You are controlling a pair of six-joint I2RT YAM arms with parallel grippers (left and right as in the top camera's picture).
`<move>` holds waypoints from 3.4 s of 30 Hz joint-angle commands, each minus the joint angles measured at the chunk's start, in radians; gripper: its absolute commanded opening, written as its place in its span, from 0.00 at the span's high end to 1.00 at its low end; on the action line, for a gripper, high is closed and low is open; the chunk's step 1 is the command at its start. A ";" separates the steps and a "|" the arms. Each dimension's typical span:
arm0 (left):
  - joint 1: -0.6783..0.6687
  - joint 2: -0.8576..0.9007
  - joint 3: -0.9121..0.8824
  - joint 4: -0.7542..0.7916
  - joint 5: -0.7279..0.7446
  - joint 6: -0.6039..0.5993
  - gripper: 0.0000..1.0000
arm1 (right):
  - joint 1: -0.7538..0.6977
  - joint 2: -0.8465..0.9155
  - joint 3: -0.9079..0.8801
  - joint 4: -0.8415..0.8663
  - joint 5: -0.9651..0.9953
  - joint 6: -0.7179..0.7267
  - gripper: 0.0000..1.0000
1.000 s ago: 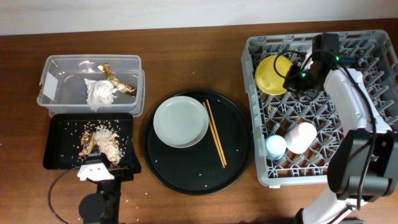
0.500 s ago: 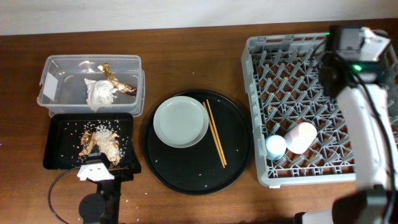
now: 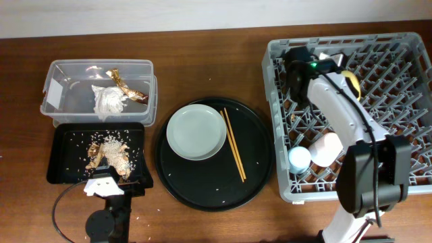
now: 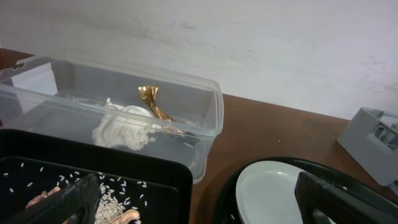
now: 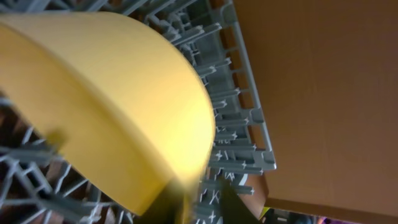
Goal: Sort waste into correct bins and load items into the dishwasher rack
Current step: 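Grasp the wooden chopsticks on the round tray with the right gripper, then lay the chopsticks along the left edge of the rack, then grasp the white plate by its rim with the right gripper and lift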
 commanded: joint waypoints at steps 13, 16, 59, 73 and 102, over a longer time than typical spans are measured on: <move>-0.004 -0.005 -0.008 0.002 0.003 0.020 0.01 | 0.389 -0.167 -0.021 0.010 -1.143 0.016 0.49; -0.004 -0.005 -0.008 0.002 0.004 0.020 0.01 | 0.459 -0.119 -0.168 0.106 -1.144 0.068 0.68; -0.004 -0.005 -0.008 0.002 0.003 0.020 0.01 | 0.116 -0.287 -0.179 0.271 -1.032 -0.273 0.57; -0.004 -0.005 -0.008 0.002 0.003 0.020 0.01 | 0.489 -0.109 -0.554 0.465 -1.078 -0.034 0.72; -0.004 -0.005 -0.008 0.002 0.003 0.020 0.01 | 0.379 -0.286 -0.239 0.317 -1.144 -0.031 0.44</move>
